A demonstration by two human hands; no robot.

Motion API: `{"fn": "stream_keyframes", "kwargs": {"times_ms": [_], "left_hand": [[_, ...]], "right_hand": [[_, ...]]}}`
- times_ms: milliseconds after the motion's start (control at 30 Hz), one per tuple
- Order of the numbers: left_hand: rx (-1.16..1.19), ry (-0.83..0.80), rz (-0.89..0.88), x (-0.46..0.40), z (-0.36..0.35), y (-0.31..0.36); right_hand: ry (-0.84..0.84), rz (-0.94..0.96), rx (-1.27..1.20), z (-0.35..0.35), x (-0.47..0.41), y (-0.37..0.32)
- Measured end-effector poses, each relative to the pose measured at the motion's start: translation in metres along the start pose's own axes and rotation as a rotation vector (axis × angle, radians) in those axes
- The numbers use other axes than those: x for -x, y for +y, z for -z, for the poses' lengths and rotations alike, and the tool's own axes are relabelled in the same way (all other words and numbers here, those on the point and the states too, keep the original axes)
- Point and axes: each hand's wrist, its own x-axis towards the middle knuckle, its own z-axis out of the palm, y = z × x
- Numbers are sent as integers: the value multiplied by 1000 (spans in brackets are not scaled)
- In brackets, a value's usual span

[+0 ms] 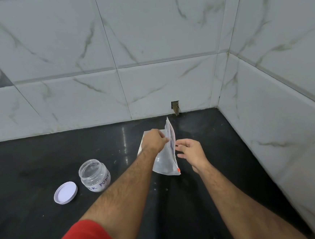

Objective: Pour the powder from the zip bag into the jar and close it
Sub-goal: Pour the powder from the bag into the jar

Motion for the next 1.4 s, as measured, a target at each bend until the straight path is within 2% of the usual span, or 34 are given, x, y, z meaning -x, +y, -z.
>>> {"fn": "stream_keyframes", "kwargs": {"times_ms": [167, 433, 567, 767, 900, 1000, 1200, 1400], "left_hand": [[20, -60, 38, 9, -12, -3], [35, -50, 68, 7, -19, -8], [0, -8, 13, 7, -14, -6], [-118, 86, -108, 0, 23, 11], [-163, 183, -124, -2, 62, 17], [-181, 232, -114, -2, 92, 15], [-67, 371, -54, 2, 140, -10], [217, 256, -71, 15, 125, -43]], "right_hand": [[6, -37, -16, 2, -3, 8], [55, -86, 4, 0, -8, 13], [89, -126, 211, -3, -15, 8], [155, -3, 635, -14, -36, -40], [79, 15, 788, -19, -44, -80], [48, 62, 784, -25, -44, -108], [196, 192, 676, -32, -41, -157], [181, 204, 621, -41, -33, -159]]}}
